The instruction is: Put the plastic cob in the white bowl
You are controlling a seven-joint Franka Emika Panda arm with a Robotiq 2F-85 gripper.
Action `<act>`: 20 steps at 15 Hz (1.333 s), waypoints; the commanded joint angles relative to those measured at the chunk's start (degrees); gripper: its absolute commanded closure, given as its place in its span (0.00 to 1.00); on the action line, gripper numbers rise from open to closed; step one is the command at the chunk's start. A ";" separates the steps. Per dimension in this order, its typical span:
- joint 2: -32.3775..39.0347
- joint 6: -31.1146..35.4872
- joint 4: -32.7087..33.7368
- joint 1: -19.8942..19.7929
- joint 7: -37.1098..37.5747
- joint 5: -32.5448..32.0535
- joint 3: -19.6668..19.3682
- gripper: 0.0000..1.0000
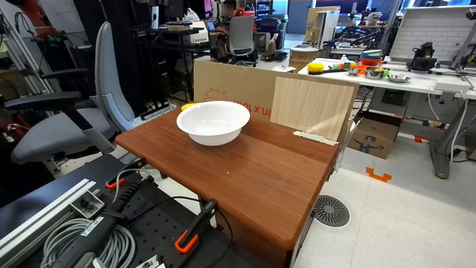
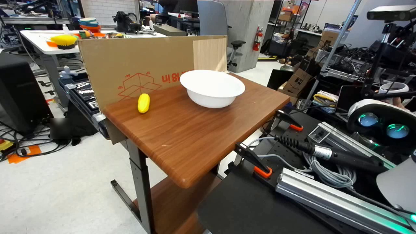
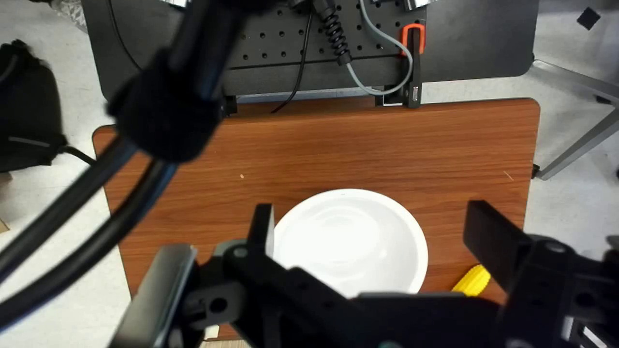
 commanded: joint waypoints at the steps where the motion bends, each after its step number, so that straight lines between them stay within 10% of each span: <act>1: 0.02 -0.13 0.10 -0.09 -0.05 0.03 0.06 0.00; 14: 16.84 34.37 3.43 -0.57 15.58 16.87 -0.32 0.00; 20: 15.51 33.40 1.58 -0.40 15.12 15.35 -0.28 0.00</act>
